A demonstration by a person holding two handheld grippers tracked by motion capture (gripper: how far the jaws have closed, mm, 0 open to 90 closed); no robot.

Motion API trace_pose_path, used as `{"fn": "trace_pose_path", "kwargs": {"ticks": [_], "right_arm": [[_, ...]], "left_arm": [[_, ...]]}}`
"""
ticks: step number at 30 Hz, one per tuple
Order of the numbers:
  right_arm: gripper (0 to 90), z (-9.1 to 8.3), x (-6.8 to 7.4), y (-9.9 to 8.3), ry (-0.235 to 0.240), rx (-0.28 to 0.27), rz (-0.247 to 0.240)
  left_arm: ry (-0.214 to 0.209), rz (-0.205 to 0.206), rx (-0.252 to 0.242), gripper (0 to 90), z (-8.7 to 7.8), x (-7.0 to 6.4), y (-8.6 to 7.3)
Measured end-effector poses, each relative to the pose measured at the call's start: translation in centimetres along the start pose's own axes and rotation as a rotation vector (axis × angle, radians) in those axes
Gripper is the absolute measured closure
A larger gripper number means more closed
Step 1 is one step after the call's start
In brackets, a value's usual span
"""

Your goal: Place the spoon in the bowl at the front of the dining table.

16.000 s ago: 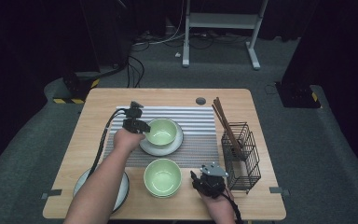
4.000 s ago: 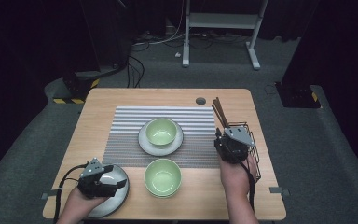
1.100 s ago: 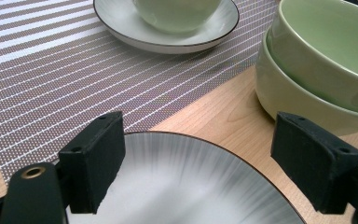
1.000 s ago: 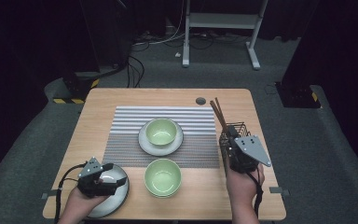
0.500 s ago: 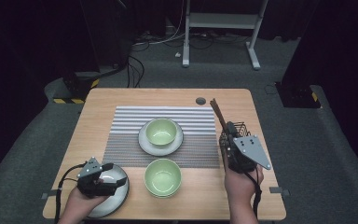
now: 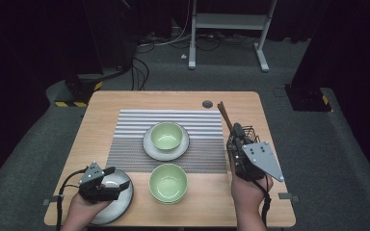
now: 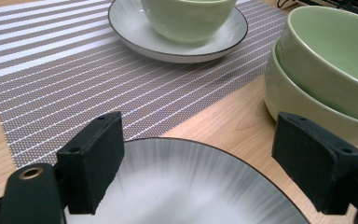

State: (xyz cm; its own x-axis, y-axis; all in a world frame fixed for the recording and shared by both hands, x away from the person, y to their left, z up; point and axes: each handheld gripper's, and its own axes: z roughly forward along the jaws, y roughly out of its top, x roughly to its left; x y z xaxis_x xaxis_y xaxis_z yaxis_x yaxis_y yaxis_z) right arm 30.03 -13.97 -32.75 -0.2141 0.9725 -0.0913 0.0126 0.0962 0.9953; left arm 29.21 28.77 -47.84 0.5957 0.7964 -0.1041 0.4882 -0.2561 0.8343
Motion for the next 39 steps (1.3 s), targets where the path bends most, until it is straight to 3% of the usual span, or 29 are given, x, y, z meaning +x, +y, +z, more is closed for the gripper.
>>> {"fn": "trace_pose_path", "kwargs": {"ticks": [14,39], "right_arm": [[88.7,0.1,1.4,0.7,0.041,-0.029,-0.006],[88.7,2.4,4.1,-0.8,0.104,-0.002,-0.006]], "left_arm": [[0.015,0.007,0.010,17.4,0.0,0.0,0.0],[0.010,0.008,0.007,17.9,-0.1,0.1,-0.1]]}}
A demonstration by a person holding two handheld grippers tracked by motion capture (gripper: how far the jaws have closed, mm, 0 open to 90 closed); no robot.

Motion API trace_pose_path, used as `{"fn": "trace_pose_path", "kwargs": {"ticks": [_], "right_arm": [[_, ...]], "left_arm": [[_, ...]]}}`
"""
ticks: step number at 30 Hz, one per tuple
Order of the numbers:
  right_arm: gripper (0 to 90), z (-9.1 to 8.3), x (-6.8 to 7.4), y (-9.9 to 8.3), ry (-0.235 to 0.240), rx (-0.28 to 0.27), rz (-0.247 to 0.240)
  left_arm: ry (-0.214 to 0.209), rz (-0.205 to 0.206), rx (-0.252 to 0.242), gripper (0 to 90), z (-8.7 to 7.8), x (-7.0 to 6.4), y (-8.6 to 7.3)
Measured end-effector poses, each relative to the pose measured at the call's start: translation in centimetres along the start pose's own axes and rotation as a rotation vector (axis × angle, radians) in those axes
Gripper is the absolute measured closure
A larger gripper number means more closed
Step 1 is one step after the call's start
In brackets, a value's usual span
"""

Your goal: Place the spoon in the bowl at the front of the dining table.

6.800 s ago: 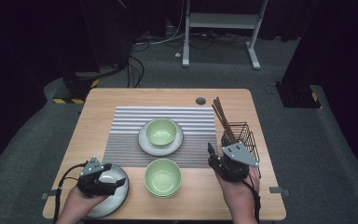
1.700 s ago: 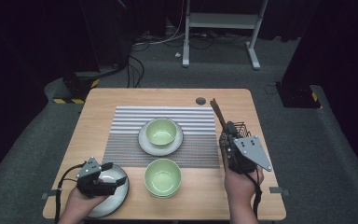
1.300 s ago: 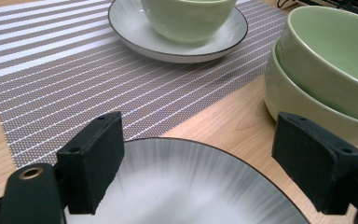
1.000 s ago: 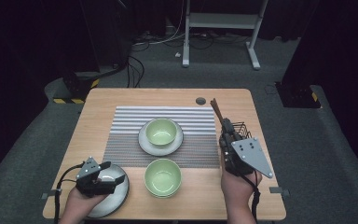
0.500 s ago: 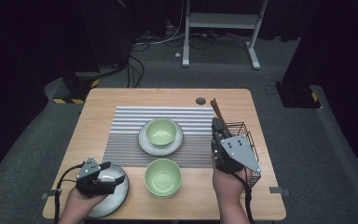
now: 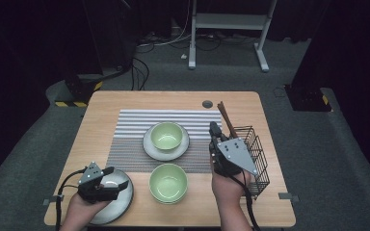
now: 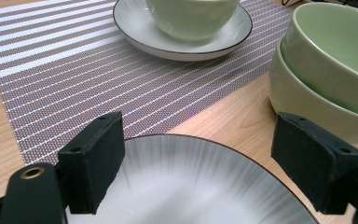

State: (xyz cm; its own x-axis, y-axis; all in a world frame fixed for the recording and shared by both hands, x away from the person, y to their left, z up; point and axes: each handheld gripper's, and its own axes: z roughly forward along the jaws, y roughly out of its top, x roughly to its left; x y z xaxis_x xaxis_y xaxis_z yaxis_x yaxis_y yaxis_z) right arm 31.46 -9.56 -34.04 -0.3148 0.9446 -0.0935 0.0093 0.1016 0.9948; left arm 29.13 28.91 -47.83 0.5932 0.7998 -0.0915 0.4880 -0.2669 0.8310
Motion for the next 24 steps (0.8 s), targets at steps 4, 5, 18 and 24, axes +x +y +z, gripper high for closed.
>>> {"fn": "trace_pose_path", "kwargs": {"ticks": [4,5,18,24], "right_arm": [[88.8,0.3,0.3,-0.2,0.009,0.003,0.000],[88.8,0.4,0.4,-0.3,0.012,0.005,0.001],[88.8,1.5,1.4,-0.9,0.043,0.014,0.011],[88.8,2.1,2.1,-1.0,0.060,0.018,0.011]], "left_arm": [[0.001,-0.001,0.002,17.8,0.0,0.0,0.0],[0.002,0.000,0.001,17.8,0.0,0.0,0.0],[0.003,-0.002,0.002,17.6,0.0,0.1,0.0],[0.006,0.000,0.003,17.7,-0.1,0.2,-0.1]]}}
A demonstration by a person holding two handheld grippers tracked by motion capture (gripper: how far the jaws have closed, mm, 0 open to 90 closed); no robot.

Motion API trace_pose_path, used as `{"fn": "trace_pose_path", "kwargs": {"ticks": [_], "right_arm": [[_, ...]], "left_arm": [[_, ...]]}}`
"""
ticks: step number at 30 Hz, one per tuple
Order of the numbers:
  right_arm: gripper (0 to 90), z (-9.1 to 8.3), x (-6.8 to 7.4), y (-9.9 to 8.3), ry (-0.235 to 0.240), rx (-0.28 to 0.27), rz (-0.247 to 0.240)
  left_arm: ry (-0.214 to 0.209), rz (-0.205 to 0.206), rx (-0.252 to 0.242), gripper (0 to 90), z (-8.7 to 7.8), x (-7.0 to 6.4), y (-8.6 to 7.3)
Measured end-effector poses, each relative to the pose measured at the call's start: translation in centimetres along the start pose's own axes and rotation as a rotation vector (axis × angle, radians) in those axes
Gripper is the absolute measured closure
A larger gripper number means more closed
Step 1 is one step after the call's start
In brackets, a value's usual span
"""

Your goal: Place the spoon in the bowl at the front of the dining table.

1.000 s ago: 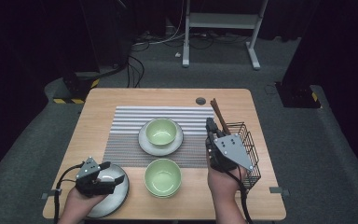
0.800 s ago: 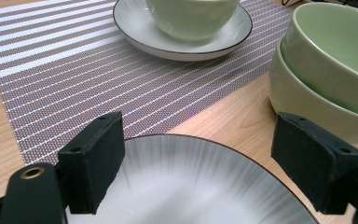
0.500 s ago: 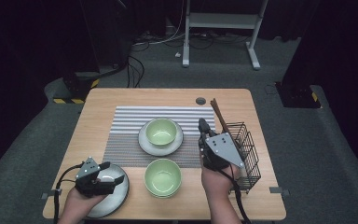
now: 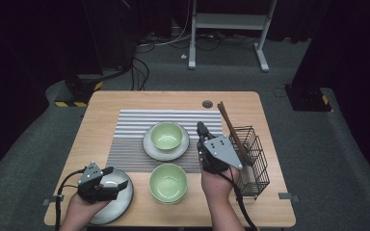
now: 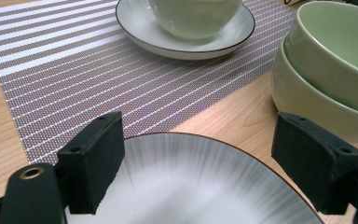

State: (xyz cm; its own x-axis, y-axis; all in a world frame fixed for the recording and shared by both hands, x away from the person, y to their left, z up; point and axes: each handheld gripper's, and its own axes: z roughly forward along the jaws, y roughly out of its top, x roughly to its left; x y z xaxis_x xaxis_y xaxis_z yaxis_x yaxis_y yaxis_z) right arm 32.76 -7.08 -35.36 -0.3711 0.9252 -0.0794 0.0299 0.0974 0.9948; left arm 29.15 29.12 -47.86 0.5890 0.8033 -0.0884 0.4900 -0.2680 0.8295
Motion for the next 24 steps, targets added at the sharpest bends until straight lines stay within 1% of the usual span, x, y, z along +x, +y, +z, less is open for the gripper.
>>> {"fn": "trace_pose_path", "kwargs": {"ticks": [7,13,24], "right_arm": [[88.8,0.8,0.7,-0.1,0.019,0.010,-0.004],[88.8,1.7,1.5,0.0,0.037,0.006,0.007],[88.9,2.7,2.9,0.1,0.063,0.002,0.000]], "left_arm": [[0.005,-0.003,0.003,17.7,-0.1,0.1,-0.2],[0.005,-0.004,0.003,17.7,0.0,0.1,-0.2],[0.000,-0.006,-0.003,17.6,-0.1,0.1,-0.1]]}}
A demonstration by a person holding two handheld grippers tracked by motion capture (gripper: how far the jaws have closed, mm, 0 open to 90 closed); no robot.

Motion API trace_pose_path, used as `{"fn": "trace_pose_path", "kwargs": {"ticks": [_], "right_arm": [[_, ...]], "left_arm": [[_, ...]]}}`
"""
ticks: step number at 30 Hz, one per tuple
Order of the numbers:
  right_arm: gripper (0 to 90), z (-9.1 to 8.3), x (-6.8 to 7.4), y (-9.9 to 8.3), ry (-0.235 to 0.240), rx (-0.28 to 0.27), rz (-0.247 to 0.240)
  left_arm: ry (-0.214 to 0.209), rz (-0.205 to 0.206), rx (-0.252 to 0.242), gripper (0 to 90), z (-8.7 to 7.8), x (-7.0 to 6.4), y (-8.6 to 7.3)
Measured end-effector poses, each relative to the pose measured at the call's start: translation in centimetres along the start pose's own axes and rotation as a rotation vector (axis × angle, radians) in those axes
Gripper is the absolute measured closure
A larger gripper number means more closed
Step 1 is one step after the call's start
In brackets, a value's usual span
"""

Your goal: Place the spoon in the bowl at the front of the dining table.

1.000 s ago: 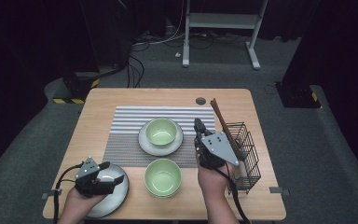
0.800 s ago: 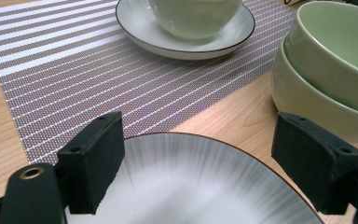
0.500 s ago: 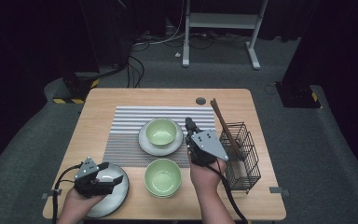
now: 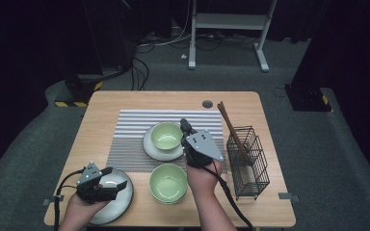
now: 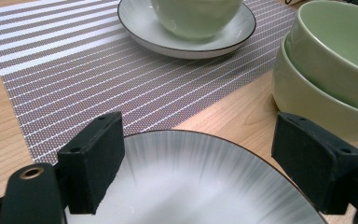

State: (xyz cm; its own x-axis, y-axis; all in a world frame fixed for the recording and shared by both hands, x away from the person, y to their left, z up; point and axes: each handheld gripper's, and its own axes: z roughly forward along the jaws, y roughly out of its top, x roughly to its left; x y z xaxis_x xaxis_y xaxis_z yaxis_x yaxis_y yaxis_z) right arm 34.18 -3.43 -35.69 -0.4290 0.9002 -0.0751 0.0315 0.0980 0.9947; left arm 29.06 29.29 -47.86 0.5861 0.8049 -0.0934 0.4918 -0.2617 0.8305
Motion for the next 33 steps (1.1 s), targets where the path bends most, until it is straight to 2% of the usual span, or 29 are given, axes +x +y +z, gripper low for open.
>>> {"fn": "trace_pose_path", "kwargs": {"ticks": [23,27,33], "right_arm": [[88.8,3.5,2.8,-0.3,0.074,0.021,-0.021],[88.8,4.1,3.2,-0.4,0.072,0.023,-0.033],[88.8,4.6,3.5,-0.7,0.081,0.031,-0.022]], "left_arm": [[-0.013,-0.012,-0.009,17.7,-0.4,0.3,0.0],[-0.015,-0.013,-0.010,17.7,-0.4,0.3,0.0],[-0.015,-0.012,-0.008,17.7,-0.4,0.3,-0.1]]}}
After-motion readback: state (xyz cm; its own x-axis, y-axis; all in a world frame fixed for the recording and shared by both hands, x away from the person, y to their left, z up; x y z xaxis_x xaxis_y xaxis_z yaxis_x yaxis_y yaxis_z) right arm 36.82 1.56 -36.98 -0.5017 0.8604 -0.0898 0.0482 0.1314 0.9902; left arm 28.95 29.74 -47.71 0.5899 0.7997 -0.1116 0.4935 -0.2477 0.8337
